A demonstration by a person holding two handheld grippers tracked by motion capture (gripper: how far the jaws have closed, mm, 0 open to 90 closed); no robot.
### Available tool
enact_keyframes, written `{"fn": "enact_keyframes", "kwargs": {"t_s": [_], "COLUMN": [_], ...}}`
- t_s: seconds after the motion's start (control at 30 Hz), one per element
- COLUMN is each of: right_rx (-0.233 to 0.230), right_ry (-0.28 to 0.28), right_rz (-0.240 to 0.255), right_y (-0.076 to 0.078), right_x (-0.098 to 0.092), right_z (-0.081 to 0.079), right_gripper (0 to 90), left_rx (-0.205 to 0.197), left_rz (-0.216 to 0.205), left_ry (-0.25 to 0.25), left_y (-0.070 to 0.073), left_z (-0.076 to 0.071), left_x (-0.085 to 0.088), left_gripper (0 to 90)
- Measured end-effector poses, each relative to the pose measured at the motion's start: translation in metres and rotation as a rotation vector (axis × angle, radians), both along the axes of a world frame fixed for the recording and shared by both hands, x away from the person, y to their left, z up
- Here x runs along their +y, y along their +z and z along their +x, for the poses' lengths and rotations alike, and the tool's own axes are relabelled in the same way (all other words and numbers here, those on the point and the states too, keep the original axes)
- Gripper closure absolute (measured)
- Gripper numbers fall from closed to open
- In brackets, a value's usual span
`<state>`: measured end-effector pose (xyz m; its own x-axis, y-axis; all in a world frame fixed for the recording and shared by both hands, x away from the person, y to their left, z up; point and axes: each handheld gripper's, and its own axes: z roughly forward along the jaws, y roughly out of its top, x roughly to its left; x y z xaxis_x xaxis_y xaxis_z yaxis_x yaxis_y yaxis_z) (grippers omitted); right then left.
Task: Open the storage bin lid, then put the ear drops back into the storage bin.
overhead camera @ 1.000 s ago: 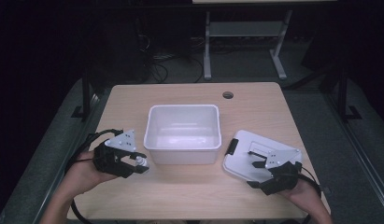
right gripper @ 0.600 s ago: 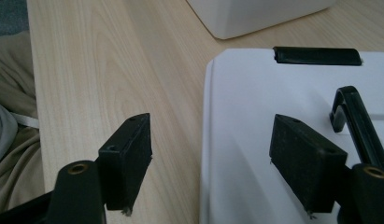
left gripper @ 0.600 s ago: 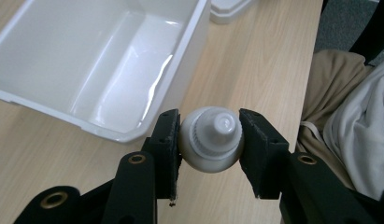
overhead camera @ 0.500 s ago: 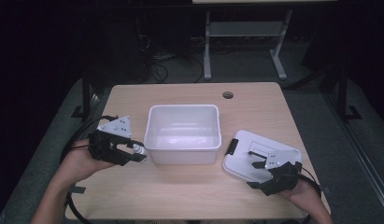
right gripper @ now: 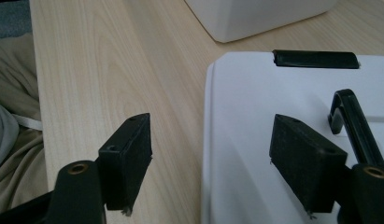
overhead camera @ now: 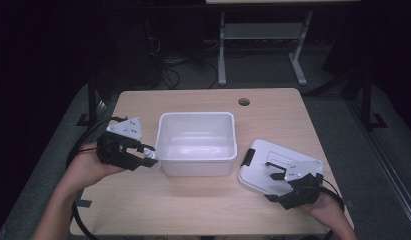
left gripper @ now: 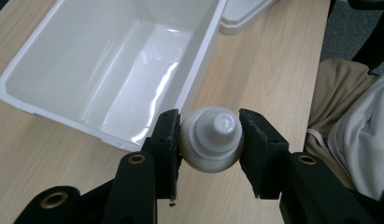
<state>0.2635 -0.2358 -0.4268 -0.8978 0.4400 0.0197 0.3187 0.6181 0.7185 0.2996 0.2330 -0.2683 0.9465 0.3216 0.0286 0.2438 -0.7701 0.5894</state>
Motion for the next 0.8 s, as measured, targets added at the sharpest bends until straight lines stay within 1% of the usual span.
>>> {"fn": "enact_keyframes", "kwargs": {"t_s": [0.07, 0.13, 0.23, 0.27, 0.4, 0.43, 0.5, 0.53, 0.67, 0.8], "right_rx": [0.005, 0.0, -0.001, 0.0, -0.001, -0.003, -0.004, -0.004, 0.004, 0.004], "right_ry": [-0.001, 0.001, 0.002, 0.001, -0.004, -0.002, -0.001, -0.001, -0.007, -0.003], "right_rz": [-0.002, -0.005, -0.004, -0.006, 0.0, -0.001, -0.004, -0.006, -0.002, -0.001], "right_y": [0.0, 0.0, 0.0, 0.0, 0.0, 0.0, -0.001, -0.001, 0.0, -0.001], "right_x": [0.001, 0.001, 0.001, 0.001, 0.0, 0.0, 0.0, 0.0, 0.0, 0.0], "right_z": [-0.001, -0.001, -0.001, -0.001, -0.001, -0.001, 0.0, 0.0, 0.0, 0.001], "right_gripper": [29.0, 29.0, 29.0, 29.0, 29.0, 29.0, 29.0, 29.0, 29.0, 29.0], "left_rx": [-0.002, -0.002, -0.003, -0.001, 0.0, 0.001, -0.001, 0.0, 0.003, 0.003], "left_rz": [0.006, -0.004, 0.009, 0.003, 0.011, 0.007, 0.017, 0.012, 0.018, 0.015], "left_ry": [0.0, 0.008, 0.006, 0.011, 0.008, 0.013, 0.012, 0.017, 0.015, 0.022], "left_y": [0.001, 0.002, 0.003, 0.003, 0.005, 0.004, 0.005, 0.004, 0.004, 0.004], "left_z": [0.001, 0.002, 0.005, 0.006, 0.011, 0.013, 0.015, 0.016, 0.021, 0.025], "left_x": [0.001, 0.001, 0.0, -0.001, -0.001, -0.002, -0.002, -0.003, -0.005, -0.006], "left_gripper": [59.7, 59.7, 59.7, 59.7, 59.7, 59.7, 59.7, 59.7, 59.7, 59.7]}}
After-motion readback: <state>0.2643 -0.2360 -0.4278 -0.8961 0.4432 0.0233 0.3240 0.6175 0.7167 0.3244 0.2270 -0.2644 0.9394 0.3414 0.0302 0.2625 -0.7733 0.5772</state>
